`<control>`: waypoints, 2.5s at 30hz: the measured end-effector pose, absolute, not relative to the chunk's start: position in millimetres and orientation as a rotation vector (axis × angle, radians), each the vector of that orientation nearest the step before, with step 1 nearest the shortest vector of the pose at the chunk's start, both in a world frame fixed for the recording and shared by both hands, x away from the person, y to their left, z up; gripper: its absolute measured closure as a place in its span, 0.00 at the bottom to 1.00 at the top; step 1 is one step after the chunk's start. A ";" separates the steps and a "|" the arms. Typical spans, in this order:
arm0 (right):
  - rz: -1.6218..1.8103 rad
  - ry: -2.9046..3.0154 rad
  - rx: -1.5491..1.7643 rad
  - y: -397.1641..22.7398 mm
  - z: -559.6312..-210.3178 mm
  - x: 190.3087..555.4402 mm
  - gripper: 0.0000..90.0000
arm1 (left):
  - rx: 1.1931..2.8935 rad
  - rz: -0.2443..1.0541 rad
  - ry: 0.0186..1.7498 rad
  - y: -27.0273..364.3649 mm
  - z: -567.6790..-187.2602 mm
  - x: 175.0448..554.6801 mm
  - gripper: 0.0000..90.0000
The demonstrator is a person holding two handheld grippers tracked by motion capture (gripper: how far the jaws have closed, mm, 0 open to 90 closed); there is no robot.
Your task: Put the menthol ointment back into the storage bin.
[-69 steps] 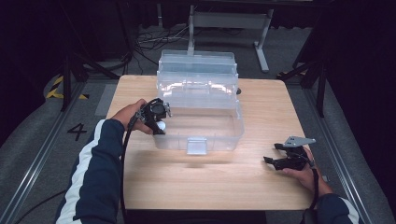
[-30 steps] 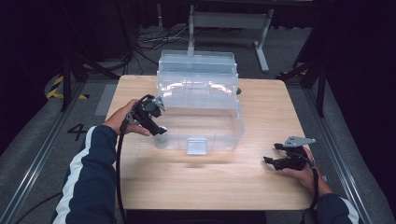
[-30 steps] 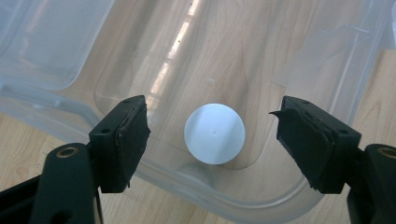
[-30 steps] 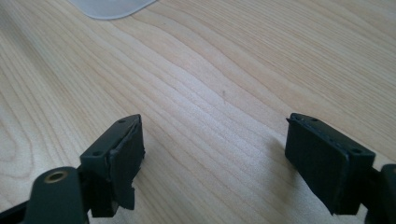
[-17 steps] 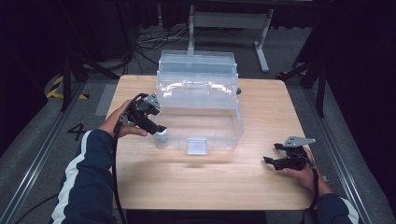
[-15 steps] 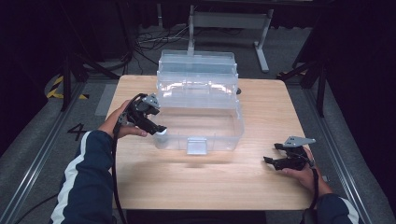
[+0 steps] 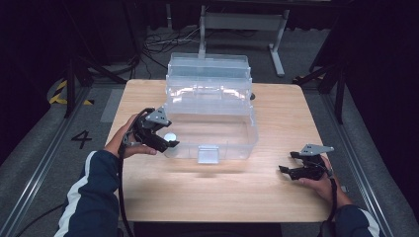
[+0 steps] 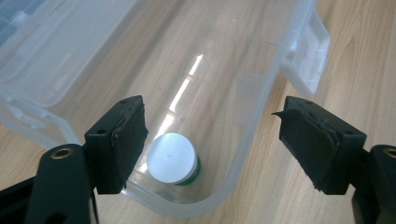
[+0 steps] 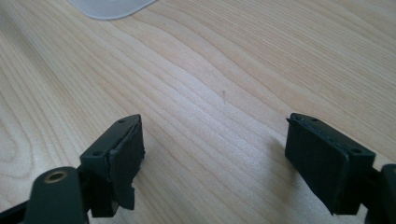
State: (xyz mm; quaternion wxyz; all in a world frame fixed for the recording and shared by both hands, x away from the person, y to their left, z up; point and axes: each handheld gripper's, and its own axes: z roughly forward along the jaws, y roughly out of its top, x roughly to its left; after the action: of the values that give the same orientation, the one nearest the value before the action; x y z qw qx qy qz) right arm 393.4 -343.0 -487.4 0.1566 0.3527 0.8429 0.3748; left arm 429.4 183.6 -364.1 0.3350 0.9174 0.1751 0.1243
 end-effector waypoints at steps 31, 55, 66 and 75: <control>1.222 2.250 0.935 -340.1 -415.4 432.5 0.36 | 2.391 0.283 0.396 165.2 -395.3 415.7 0.55; 1.337 2.260 0.649 -245.4 -323.1 516.5 0.41 | 2.421 0.262 0.428 163.7 -411.5 427.2 0.70; 1.339 2.270 0.641 -222.4 -315.1 545.0 0.41 | 2.441 0.274 0.423 164.0 -410.7 428.9 0.76; 1.327 2.278 0.636 -209.2 -303.1 564.6 0.41 | 2.450 0.258 0.418 163.9 -410.0 430.3 0.79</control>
State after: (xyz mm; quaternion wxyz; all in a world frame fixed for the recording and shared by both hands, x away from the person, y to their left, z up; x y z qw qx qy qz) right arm 564.6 -209.2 -303.1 0.2132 0.2291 0.8206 0.4781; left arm 430.3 163.9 -410.0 0.3160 0.9303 0.1587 0.0979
